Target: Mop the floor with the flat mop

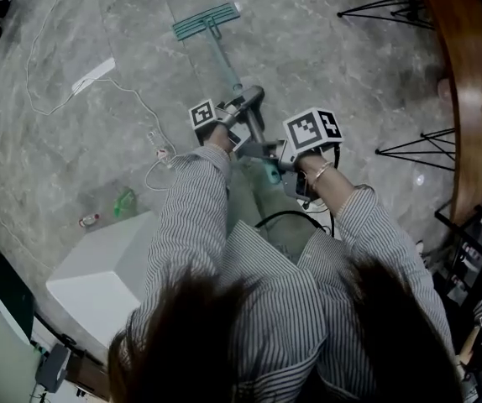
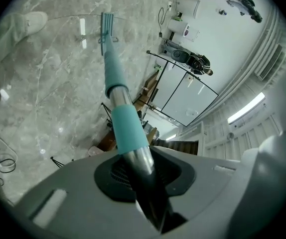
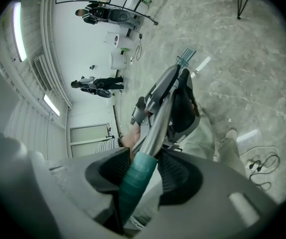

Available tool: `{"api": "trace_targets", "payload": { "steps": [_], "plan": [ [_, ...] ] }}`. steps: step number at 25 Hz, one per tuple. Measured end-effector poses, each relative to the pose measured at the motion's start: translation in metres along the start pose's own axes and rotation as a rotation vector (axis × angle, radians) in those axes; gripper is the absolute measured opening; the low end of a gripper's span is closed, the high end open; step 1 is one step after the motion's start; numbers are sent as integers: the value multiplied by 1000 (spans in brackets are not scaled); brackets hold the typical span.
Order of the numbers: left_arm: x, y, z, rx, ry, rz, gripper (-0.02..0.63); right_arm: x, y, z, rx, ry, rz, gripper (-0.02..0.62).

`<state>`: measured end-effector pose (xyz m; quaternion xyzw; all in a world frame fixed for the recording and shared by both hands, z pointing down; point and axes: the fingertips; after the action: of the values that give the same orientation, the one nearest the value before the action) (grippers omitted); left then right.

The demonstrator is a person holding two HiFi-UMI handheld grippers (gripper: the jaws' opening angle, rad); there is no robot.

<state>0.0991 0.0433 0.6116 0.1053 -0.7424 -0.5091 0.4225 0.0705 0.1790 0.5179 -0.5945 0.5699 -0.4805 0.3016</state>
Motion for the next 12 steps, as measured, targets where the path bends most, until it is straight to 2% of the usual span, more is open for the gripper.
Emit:
{"api": "trace_targets", "payload": {
  "steps": [5, 12],
  "plan": [
    [-38, 16, 17, -5, 5, 23, 66, -42, -4, 9, -2, 5, -21, 176],
    [-70, 30, 32, 53, 47, 31, 63, -77, -2, 12, -9, 29, -40, 176]
  ]
}}
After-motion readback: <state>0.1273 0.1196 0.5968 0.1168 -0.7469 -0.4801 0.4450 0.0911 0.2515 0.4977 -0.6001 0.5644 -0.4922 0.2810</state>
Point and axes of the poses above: the fingertips, and each gripper's own axes: z backward along the fingers, y to its left, x out of its top, and after that the axes turned 9 degrees about x, right-handed
